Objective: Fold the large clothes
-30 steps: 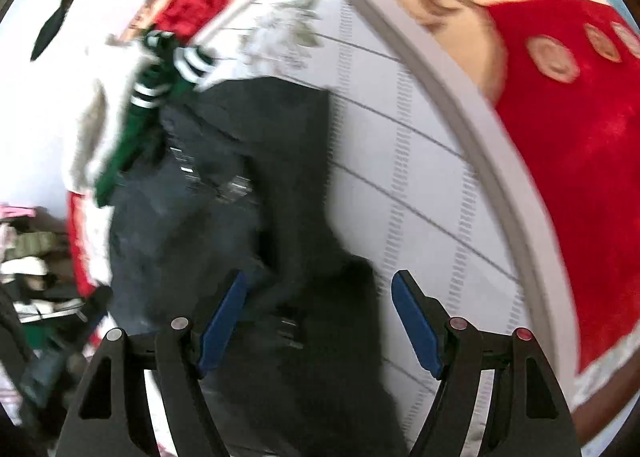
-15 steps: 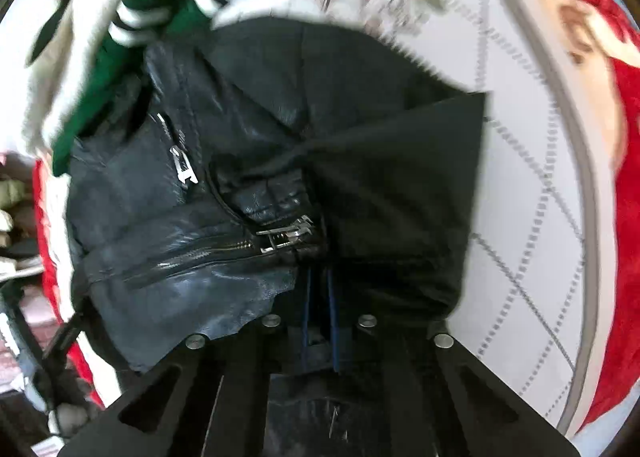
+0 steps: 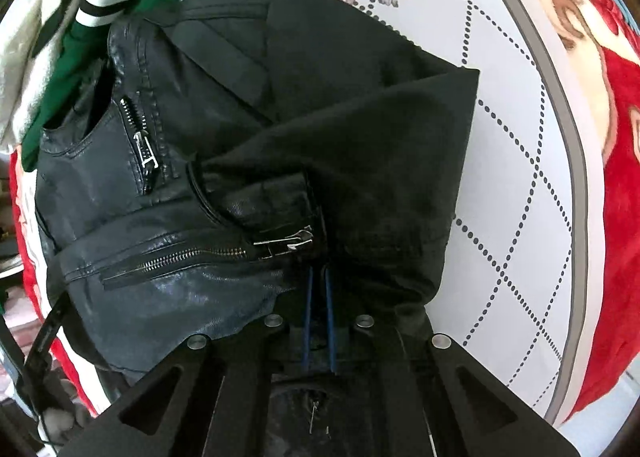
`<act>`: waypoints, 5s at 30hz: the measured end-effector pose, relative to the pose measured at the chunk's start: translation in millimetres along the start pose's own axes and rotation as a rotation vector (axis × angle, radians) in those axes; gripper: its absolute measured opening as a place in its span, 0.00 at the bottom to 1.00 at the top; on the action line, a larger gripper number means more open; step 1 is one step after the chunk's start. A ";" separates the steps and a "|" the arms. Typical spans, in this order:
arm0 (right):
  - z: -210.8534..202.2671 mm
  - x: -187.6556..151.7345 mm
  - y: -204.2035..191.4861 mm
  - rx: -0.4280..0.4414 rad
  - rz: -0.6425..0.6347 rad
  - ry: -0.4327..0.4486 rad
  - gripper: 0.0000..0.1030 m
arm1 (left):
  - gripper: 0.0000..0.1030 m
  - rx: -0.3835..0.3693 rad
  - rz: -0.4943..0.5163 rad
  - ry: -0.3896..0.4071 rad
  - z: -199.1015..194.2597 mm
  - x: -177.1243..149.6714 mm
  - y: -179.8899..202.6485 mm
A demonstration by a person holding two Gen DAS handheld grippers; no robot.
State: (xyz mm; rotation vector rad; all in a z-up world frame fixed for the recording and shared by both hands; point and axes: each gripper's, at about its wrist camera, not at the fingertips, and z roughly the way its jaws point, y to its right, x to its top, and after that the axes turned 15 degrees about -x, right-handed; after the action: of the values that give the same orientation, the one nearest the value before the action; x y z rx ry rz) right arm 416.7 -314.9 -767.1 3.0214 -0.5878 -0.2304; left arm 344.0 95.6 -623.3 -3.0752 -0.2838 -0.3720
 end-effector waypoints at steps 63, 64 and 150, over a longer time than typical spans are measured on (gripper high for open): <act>-19.4 -70.5 63.8 -0.027 -0.241 -0.001 0.58 | 0.99 -0.025 0.082 0.022 -66.3 -168.2 -12.8; -22.5 -70.7 67.5 -0.014 -0.246 0.004 0.58 | 0.99 0.002 0.084 0.033 -72.6 -169.9 -0.4; -3.7 69.9 -150.4 0.476 -0.264 -0.098 0.75 | 0.98 -0.143 -0.415 -0.096 -15.2 -193.2 -92.3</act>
State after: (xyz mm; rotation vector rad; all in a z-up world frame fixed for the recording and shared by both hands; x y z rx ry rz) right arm 536.7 -201.9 -785.3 3.5680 -0.2748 -0.2866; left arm 139.0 151.4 -653.9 -3.1606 -0.9452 -0.2628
